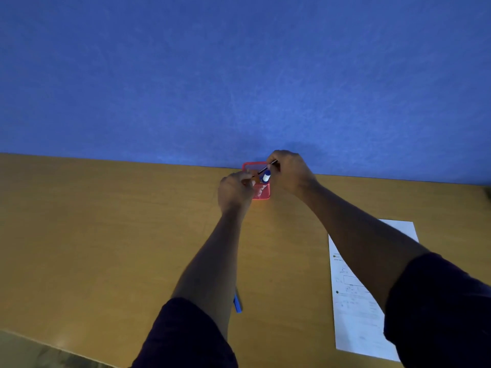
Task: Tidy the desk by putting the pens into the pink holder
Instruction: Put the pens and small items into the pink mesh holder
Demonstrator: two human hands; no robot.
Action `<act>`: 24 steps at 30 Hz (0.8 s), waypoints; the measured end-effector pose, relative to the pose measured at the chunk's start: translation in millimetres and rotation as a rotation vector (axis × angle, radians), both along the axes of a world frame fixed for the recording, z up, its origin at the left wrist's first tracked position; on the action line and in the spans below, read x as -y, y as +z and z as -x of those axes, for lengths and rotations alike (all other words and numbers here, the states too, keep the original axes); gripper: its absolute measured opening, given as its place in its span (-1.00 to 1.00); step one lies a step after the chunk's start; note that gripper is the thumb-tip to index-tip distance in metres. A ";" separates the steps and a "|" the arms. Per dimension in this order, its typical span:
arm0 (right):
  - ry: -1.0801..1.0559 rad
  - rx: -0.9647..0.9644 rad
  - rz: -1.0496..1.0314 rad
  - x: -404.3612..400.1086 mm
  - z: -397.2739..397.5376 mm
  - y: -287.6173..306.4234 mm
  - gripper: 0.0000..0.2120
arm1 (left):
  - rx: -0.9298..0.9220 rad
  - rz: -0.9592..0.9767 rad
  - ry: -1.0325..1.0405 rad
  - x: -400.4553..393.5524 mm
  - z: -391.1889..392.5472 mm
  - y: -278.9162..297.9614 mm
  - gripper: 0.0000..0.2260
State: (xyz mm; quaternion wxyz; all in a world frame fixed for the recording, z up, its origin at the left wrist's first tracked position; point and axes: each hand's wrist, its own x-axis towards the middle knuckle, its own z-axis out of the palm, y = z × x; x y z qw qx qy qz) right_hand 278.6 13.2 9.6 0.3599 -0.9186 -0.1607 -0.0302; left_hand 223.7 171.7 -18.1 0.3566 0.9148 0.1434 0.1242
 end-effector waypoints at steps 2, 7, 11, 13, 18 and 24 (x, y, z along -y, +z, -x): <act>-0.001 -0.016 0.009 -0.9 -5.1 -2.1 -0.87 | 0.031 0.035 0.000 -2.4 1.8 0.1 -0.83; -0.039 -0.027 -0.051 2.7 0.9 -5.7 -0.75 | 0.089 0.019 0.004 -10.4 6.7 -0.3 -0.85; -0.141 0.209 -0.219 9.6 26.5 -11.4 -0.83 | 0.097 -0.058 0.003 -17.7 18.2 -1.1 -0.89; -0.095 0.277 -0.256 11.4 49.4 -18.1 -0.92 | 0.051 -0.102 0.012 -25.2 28.3 -1.8 -0.90; 0.409 0.204 0.052 -3.5 117.7 -48.8 -0.86 | -0.272 -0.285 -0.052 -55.1 54.1 -5.4 -0.74; 0.750 -0.017 0.531 -40.9 165.7 -63.3 -0.48 | -0.711 -0.500 -0.272 -72.2 76.6 -17.3 -0.58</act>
